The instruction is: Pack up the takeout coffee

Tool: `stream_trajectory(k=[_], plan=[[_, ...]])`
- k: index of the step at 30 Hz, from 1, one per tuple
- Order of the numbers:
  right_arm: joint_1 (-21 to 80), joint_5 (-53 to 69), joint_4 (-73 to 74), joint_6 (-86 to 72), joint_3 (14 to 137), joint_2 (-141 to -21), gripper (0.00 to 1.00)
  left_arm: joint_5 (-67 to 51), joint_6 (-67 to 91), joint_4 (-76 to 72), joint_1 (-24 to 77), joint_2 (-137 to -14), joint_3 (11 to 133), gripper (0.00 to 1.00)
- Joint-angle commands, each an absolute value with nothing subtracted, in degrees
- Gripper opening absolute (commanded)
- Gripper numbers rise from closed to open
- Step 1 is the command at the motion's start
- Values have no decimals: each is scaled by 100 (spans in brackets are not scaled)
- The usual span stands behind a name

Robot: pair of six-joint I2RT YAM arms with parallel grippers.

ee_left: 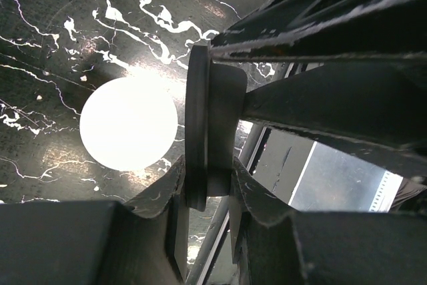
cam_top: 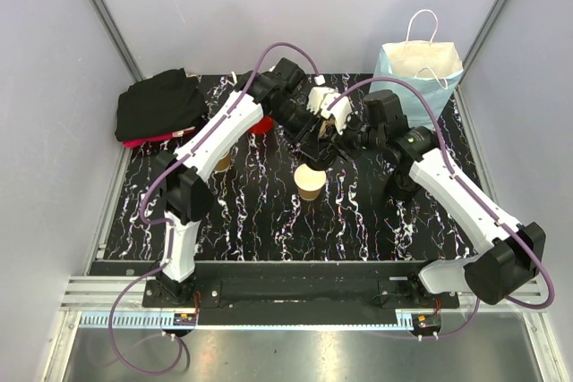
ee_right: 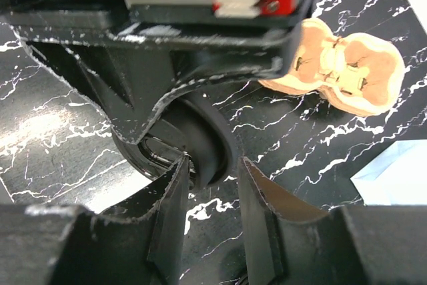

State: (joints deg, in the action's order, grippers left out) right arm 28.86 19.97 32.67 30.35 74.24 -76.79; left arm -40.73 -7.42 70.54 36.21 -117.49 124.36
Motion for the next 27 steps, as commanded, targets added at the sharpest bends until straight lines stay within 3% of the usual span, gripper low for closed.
stream_trajectory(k=[1, 13, 19, 20, 23, 27], plan=[[2979, 1820, 2918, 2997, 7216, -7541, 41, -4263, -703, 6926, 3647, -11461, 12498, 22], [2988, 1635, 2734, 2980, 7058, -7488, 38, -4324, -703, 6926, 3647, -11452, 12507, 22], [2988, 1652, 2584, 2874, 7014, -7515, 28, -4386, -703, 6926, 3647, -11408, 12498, 23], [2988, 1644, 2558, 2848, 7005, -7515, 23, -4386, -703, 6908, 3647, -11400, 12498, 24], [2988, 1714, 2558, 2778, 7005, -7515, 15, -4386, -694, 6899, 3647, -11382, 12489, 29], [2988, 1775, 2707, 2672, 7110, -7532, 6, -4316, -694, 6864, 3639, -11347, 12524, 44]])
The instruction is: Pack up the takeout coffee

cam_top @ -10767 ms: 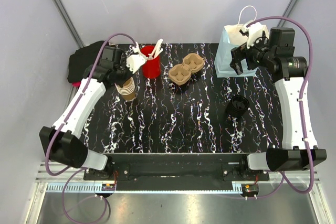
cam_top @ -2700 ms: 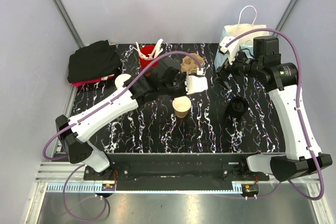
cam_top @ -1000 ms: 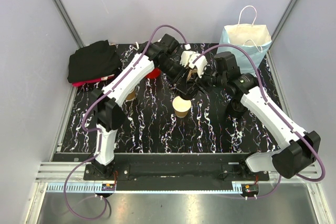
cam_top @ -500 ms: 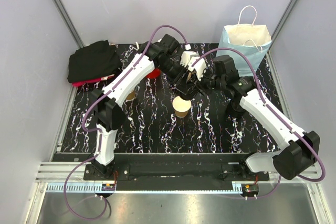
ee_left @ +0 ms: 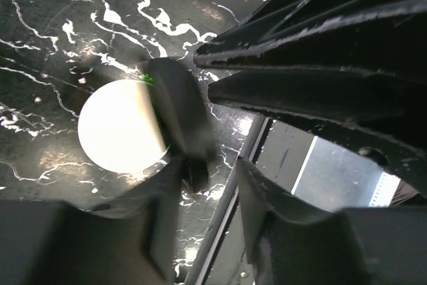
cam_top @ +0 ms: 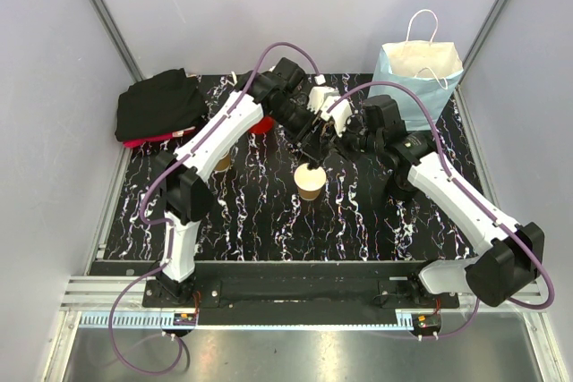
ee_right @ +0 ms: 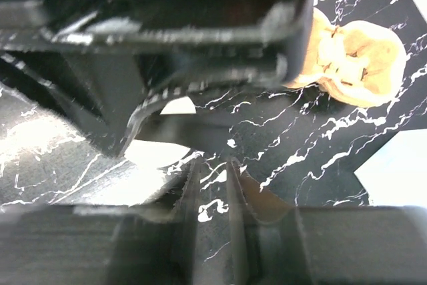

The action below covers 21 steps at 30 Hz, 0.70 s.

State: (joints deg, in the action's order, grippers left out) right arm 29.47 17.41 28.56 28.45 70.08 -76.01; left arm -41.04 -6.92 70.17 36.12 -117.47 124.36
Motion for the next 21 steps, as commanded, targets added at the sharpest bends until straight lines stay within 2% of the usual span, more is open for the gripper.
stream_trajectory(k=[1, 3, 8, 13, 16, 19, 21], plan=[[2997, 1775, 2751, 2654, 7171, -7524, 5, -4272, -703, 6856, 3639, -11321, 12533, 45], [2988, 1767, 2856, 2637, 7242, -7497, 3, -4228, -729, 6873, 3612, -11277, 12559, 50], [2988, 1740, 2944, 2619, 7330, -7506, 2, -4149, -773, 6873, 3542, -11153, 12542, 51], [2988, 1416, 2918, 2751, 7277, -7515, 6, -3903, -835, 6847, 3472, -11267, 12612, 51], [2980, 1310, 2909, 2664, 7277, -7497, 12, -3710, -932, 6742, 3463, -11294, 12586, 51], [2979, 1204, 2900, 2479, 7242, -7602, 27, -3560, -1011, 6584, 3410, -11224, 12333, 51], [2962, 1352, 2909, 2321, 7216, -7768, 30, -3629, -993, 6347, 3314, -11040, 12121, 51]])
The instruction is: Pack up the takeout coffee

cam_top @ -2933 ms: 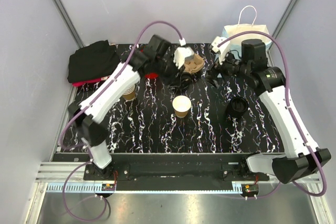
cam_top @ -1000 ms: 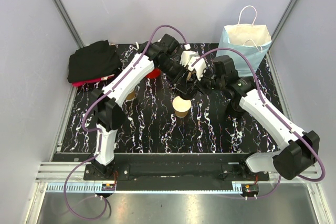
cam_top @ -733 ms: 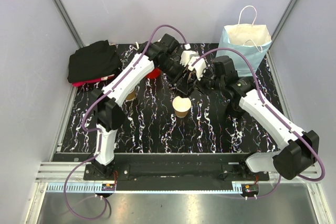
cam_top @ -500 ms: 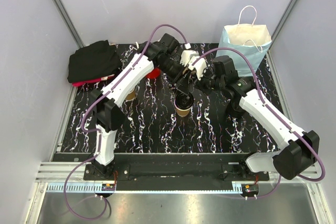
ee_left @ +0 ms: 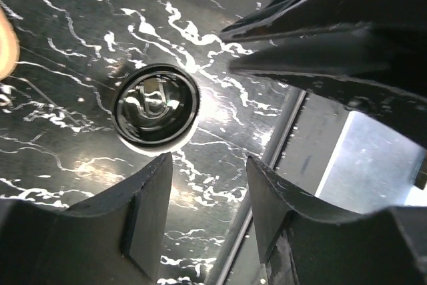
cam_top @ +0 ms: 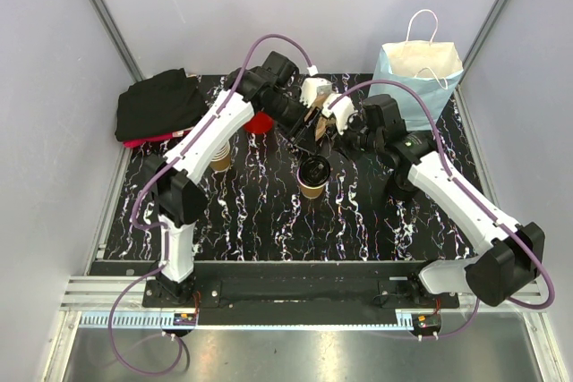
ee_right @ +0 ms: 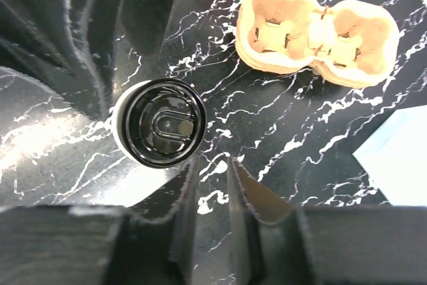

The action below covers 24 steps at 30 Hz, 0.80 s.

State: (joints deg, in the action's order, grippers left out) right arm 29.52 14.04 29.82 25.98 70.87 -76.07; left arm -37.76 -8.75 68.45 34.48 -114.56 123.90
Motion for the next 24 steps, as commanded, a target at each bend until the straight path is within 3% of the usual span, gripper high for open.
stream_trajectory(k=[1, 6, 15, 24], plan=[[2945, 1467, 2953, 2190, 7216, -7848, 33, -3665, -958, 6267, 3270, -10978, 11920, 51], [2761, 2239, 3032, 1732, 7321, -8348, 47, -3841, -1002, 6161, 3041, -10645, 11690, 52], [2373, 3154, 3357, 1520, 7567, -9078, 49, -3893, -1116, 6065, 2848, -10073, 11294, 54], [2364, 3278, 3480, 1564, 7682, -9518, 50, -3876, -1187, 5977, 2848, -9721, 10995, 54]])
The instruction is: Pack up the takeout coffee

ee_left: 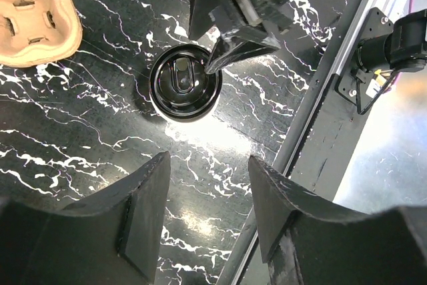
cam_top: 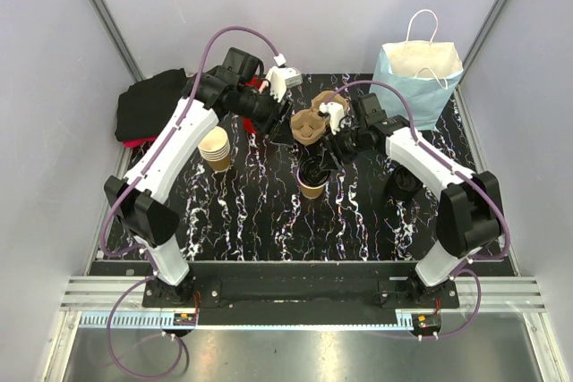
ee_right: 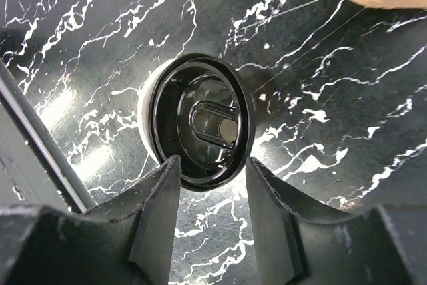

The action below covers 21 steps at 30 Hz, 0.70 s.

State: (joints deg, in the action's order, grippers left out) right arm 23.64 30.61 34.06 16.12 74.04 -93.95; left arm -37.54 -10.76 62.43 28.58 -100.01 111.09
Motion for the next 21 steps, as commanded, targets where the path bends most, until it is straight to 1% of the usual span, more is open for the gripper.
stream_trajectory(k=[1, 8, 9, 10, 12, 13, 21], plan=[[2356, 3270, 3472, 1556, 7690, -9536, 50, -3876, -1178, 5968, 2848, -9703, 10934, 54], [2355, 3252, 3480, 1573, 7664, -9597, 46, -3929, -1178, 5924, 2848, -9668, 10863, 54], [2355, 3278, 3472, 1582, 7664, -9598, 44, -3937, -1178, 5933, 2848, -9677, 10872, 54], [2347, 3287, 3463, 1565, 7664, -9598, 39, -3946, -1186, 5933, 2848, -9668, 10881, 54], [2347, 3357, 3489, 1564, 7664, -9615, 34, -3964, -1178, 5924, 2848, -9677, 10881, 54], [2355, 3375, 3507, 1564, 7673, -9615, 30, -3964, -1169, 5933, 2848, -9677, 10881, 54], [2338, 3437, 3551, 1521, 7787, -9545, 15, -3981, -1169, 5915, 2848, -9677, 10872, 54]])
